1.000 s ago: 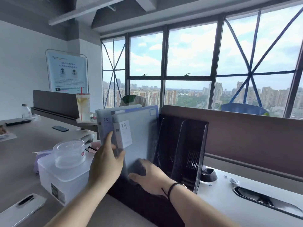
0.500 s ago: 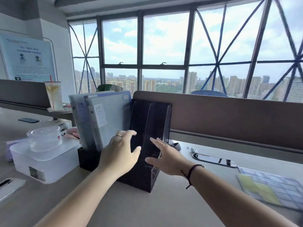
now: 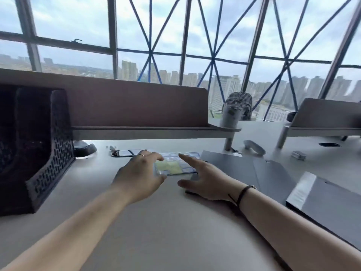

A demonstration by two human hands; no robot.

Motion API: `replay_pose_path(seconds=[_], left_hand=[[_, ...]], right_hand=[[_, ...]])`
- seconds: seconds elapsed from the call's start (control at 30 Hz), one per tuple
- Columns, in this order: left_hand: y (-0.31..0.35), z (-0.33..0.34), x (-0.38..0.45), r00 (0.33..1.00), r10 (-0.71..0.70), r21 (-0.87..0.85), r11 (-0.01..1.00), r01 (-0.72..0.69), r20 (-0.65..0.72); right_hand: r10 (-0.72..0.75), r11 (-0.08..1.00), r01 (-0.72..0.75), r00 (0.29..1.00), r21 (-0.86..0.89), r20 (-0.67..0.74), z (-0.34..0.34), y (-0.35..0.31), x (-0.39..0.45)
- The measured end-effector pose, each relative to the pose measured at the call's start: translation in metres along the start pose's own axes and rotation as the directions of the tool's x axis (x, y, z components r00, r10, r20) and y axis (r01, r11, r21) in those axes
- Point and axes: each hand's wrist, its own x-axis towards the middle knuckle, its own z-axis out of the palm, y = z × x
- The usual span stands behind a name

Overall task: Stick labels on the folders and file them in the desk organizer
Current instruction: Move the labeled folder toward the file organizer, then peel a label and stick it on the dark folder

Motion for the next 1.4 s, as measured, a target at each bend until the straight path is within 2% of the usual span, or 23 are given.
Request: replay_pose_path(seconds=[0.23, 0.37, 0.5, 0.6, 0.67, 0.8, 0.9, 0.97, 1.03, 1.17, 1.27, 1.33, 1.4], left_hand=[[0.088, 0.076, 0.023, 0.963, 0.126, -0.118, 0.988, -0.100, 0.240], [0.108, 0.116, 0.036, 0.929, 0.098, -0.110, 0.992, -0.062, 0.357], [0.116, 0.144, 0.040, 0.871, 0.143, -0.058, 0.990, -0.131, 0.470], [0.122, 0.157, 0.040, 0.822, 0.160, -0.010, 0.983, -0.185, 0.547], [0.123, 0.159, 0.041, 0.819, 0.170, 0.016, 0.977, -0.214, 0.547], [0.121, 0.159, 0.044, 0.803, 0.247, 0.092, 0.933, -0.349, 0.542], [0.117, 0.159, 0.046, 0.787, 0.269, 0.104, 0.916, -0.386, 0.556], [0.111, 0.157, 0.046, 0.784, 0.285, 0.072, 0.920, -0.385, 0.551], [0.104, 0.154, 0.041, 0.775, 0.309, 0.027, 0.922, -0.386, 0.552], [0.095, 0.139, 0.017, 0.761, 0.392, -0.069, 0.905, -0.420, 0.517], [0.091, 0.128, 0.003, 0.736, 0.437, -0.118, 0.888, -0.444, 0.518], [0.088, 0.125, 0.003, 0.751, 0.414, -0.238, 0.910, -0.339, 0.514], [0.083, 0.126, 0.008, 0.812, 0.353, -0.330, 0.920, -0.211, 0.464]], right_hand=[[0.295, 0.955, -0.297, 0.954, -0.026, -0.058, -0.045, 0.100, -0.093], [0.383, 0.922, -0.387, 0.920, -0.031, -0.082, -0.049, 0.134, -0.120], [0.424, 0.905, -0.425, 0.904, -0.008, -0.059, -0.046, 0.156, -0.129], [0.454, 0.891, -0.453, 0.889, 0.032, -0.062, -0.042, 0.165, -0.128], [0.484, 0.875, -0.478, 0.871, 0.081, -0.089, -0.038, 0.171, -0.122], [0.574, 0.805, -0.511, 0.799, 0.302, -0.178, -0.030, 0.182, -0.103], [0.677, 0.694, -0.506, 0.702, 0.512, -0.222, -0.031, 0.185, -0.088], [0.742, 0.593, -0.487, 0.640, 0.641, -0.201, -0.034, 0.188, -0.077], [0.778, 0.509, -0.460, 0.607, 0.727, -0.160, -0.037, 0.188, -0.070], [0.811, 0.388, -0.387, 0.574, 0.837, -0.110, -0.042, 0.191, -0.062], [0.792, 0.306, -0.241, 0.602, 0.921, -0.106, -0.042, 0.189, -0.061], [0.782, 0.283, -0.183, 0.613, 0.941, -0.116, -0.040, 0.182, -0.066], [0.769, 0.260, -0.144, 0.628, 0.955, -0.114, -0.036, 0.182, -0.073]])
